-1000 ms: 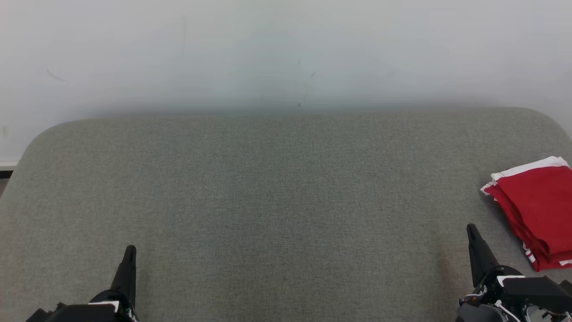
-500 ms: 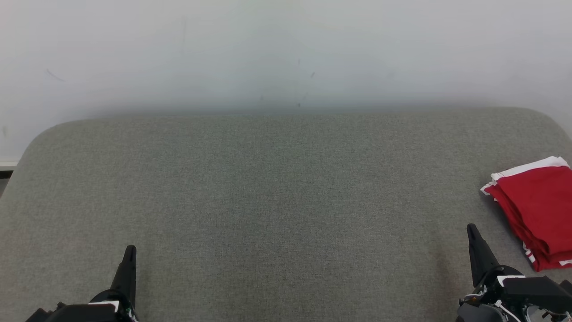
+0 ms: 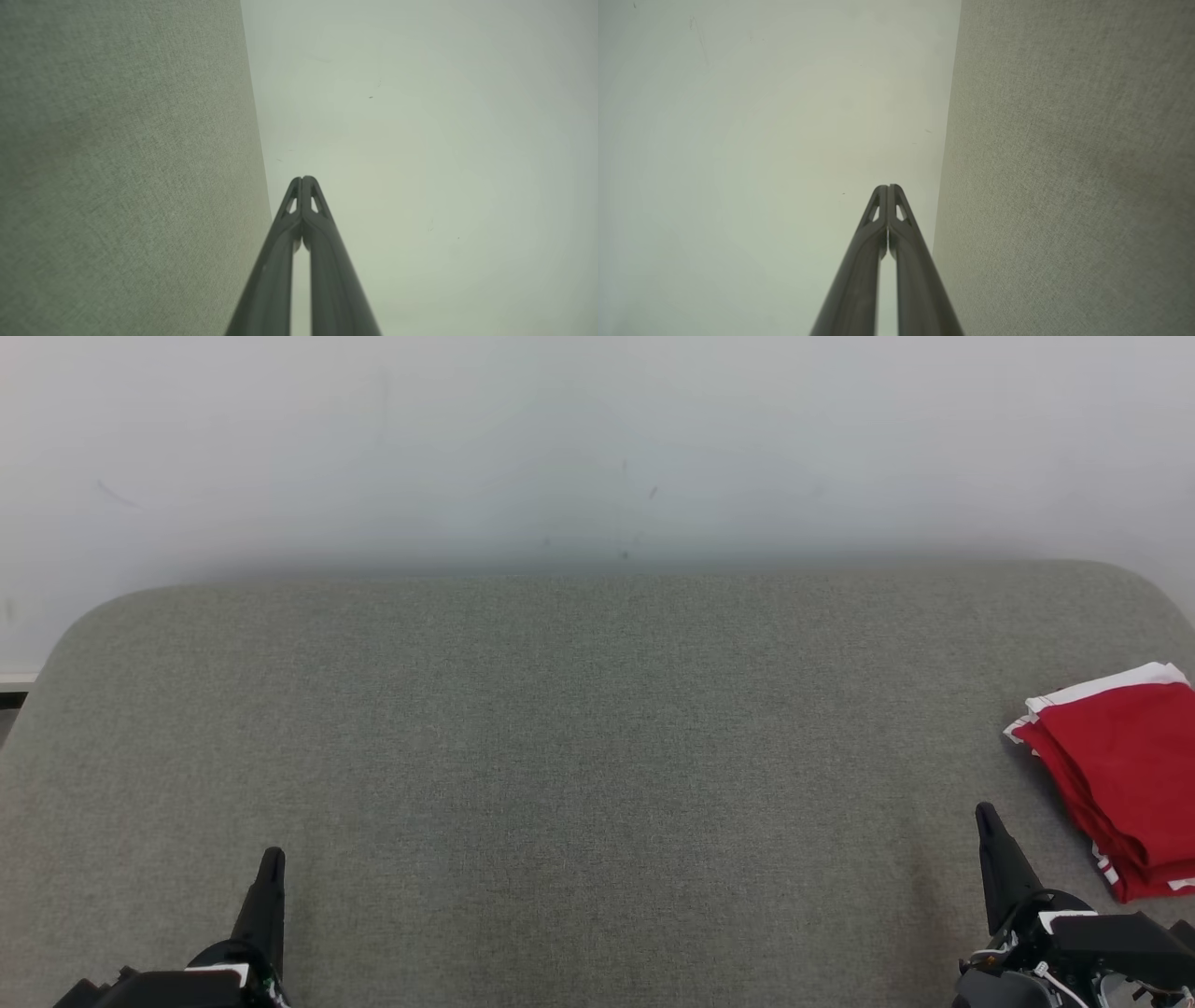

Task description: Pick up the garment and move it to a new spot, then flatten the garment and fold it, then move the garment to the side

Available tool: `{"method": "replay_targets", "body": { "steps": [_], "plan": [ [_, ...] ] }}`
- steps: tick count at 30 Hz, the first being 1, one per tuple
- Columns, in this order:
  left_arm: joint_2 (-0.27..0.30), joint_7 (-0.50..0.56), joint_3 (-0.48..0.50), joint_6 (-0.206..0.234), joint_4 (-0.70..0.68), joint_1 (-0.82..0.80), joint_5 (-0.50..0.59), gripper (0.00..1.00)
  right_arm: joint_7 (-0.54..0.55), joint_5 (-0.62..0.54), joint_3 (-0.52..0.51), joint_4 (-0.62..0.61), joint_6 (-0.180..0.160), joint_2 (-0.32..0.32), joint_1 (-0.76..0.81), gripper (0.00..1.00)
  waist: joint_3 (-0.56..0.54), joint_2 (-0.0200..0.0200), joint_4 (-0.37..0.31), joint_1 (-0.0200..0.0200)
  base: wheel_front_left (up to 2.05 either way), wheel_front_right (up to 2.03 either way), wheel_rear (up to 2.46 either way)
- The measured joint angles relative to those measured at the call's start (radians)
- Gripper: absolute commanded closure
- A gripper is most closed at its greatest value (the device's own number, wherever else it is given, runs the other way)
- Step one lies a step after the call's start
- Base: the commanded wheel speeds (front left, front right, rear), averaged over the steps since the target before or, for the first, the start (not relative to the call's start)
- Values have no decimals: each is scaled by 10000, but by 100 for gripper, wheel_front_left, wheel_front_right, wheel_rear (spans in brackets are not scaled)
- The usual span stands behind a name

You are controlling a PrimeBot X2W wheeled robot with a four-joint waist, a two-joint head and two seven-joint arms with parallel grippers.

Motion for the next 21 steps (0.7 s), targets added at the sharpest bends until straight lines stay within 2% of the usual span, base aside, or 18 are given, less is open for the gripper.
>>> {"method": "replay_targets", "body": {
  "steps": [21],
  "plan": [
    [0,0,-4,0,0,-5,0,100,2,0,-8,0,0,2,-1,100,0,0,0,1,0,0,0]
  ]
}}
